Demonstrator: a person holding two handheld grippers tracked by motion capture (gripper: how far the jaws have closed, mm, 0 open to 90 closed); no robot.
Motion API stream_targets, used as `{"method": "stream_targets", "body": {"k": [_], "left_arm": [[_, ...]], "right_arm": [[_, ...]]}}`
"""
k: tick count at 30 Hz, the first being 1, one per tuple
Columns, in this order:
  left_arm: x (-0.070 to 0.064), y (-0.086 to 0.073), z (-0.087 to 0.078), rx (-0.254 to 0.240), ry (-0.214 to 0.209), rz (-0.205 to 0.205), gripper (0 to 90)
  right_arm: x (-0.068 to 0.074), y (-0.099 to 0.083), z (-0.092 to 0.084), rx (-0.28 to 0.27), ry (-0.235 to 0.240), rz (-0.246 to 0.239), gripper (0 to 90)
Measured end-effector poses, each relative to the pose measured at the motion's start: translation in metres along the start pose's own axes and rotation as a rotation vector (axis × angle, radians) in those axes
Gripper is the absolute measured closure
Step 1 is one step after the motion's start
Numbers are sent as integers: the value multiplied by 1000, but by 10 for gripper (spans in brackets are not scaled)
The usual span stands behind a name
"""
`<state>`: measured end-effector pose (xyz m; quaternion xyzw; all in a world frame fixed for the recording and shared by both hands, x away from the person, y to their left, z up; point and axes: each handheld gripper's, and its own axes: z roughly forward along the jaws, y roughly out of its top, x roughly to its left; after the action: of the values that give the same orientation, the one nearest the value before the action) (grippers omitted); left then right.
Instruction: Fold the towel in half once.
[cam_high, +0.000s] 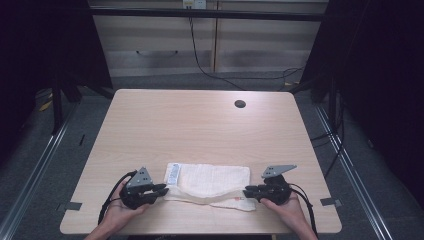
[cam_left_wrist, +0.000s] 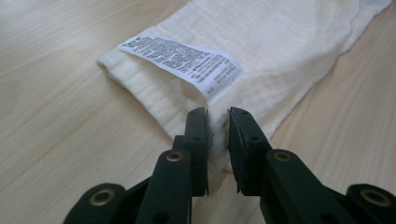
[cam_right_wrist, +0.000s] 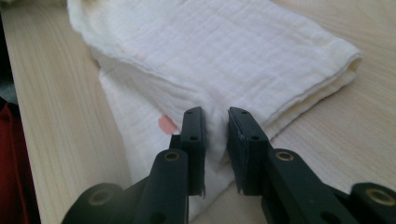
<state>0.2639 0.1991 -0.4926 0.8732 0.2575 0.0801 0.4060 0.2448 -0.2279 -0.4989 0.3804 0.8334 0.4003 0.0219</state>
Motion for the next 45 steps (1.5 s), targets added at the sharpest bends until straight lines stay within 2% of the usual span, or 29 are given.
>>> {"method": "stream_targets", "body": {"k": [5, 9, 15, 18, 22, 26, 29, 30, 31, 34, 36, 39, 40, 44, 45], "left_arm": [[3, 0, -5, -21, -14, -22, 673], [11, 1, -14, -87, -9, -82, 637], [20, 0, -18, -107, 11, -117, 622], [24, 1, -18, -106, 34, -133, 622], [29, 6, -17, -106, 61, -126, 634], [33, 19, -8, -98, 53, -106, 667], [36, 30, 7, -65, 38, -87, 698], [37, 33, 10, -45, 30, -71, 724], [39, 36, 17, -23, 28, -74, 736], [42, 35, 34, 7, 9, -93, 765], [41, 31, 40, 34, 15, -74, 770], [42, 30, 38, 34, 4, -65, 770], [42, 29, 38, 30, 9, -73, 770], [43, 27, 38, 25, -1, -71, 769], [42, 27, 39, 22, 4, -70, 769]], "right_arm": [[-1, 0, -4, -3, -7, 7, 680], [0, 1, -10, -29, -3, 25, 593], [-1, 4, -22, -99, -5, 27, 571], [-2, 4, -22, -96, -20, 29, 577], [-2, 6, -18, -75, -33, 17, 616], [-7, 19, -16, -75, -79, -14, 677], [-15, 33, -14, -79, -100, -18, 705], [-18, 37, -13, -81, -104, -20, 717], [-21, 40, -11, -78, -108, -18, 723], [-32, 52, 0, -56, -111, -11, 768], [-37, 55, 8, -44, -131, -9, 764], [-44, 56, 21, -34, -132, 4, 755], [-47, 55, 24, -37, -135, 0, 742], [-49, 51, 27, -21, -168, 7, 680], [-50, 49, 27, -27, -163, 11, 680]]}}
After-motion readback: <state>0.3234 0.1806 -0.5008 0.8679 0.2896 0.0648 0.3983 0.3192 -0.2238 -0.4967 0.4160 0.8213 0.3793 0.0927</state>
